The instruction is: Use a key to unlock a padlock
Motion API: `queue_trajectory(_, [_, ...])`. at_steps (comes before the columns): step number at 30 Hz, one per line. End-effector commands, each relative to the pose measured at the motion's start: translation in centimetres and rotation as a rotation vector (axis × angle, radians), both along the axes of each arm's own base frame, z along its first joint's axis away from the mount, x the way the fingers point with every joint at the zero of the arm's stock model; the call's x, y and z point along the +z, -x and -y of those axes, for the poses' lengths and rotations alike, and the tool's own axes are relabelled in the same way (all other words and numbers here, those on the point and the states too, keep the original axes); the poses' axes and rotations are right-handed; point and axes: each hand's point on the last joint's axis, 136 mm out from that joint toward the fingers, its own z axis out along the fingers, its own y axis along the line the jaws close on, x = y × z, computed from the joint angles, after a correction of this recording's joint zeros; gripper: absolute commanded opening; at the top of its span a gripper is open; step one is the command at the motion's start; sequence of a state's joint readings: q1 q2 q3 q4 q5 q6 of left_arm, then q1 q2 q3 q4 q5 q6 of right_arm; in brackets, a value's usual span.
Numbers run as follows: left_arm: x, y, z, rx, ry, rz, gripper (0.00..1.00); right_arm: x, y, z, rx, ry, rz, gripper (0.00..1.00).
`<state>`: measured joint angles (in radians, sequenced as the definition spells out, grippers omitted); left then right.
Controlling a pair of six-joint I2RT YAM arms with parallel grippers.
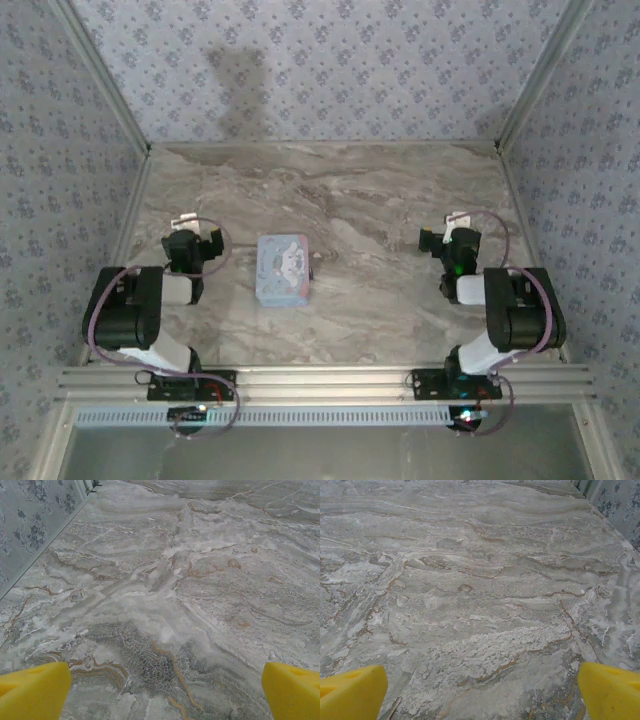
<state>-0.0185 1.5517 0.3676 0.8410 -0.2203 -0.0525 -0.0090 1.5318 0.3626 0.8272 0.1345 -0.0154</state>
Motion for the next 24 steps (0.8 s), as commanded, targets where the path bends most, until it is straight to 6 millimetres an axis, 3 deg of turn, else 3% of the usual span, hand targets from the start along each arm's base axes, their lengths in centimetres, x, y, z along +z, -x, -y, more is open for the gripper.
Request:
queue_trajectory(1, [1.9,-1.0,0.0,-0.008,0.003,0.056,0.98,1.2,-0.5,0.3,-0.018,0.000,0.040,1.00])
queue_trajectory(16, [1.9,-1.0,0.0,-0.012,0.011,0.056,0.98,1.2,-0.5,0.3,-0.016,-0.004,0.041,1.00])
queue_trajectory(18, [2.5,-0.9,-0.5,0.016,0.012,0.070,0.98,2.2,-0.7,0.2,-0.019,0.004,0.051,1.00])
queue_trajectory(21, [4.6,-0.7,-1.5,0.078,0.003,0.033,0.98,5.5,-0.4,-0.2,-0.024,0.038,0.028,1.00])
queue_trajectory(24, [6.7,-0.1,-2.3,0.156,0.044,0.017,0.98,8.4,0.2,-0.6,-0.026,-0.037,0.059,1.00])
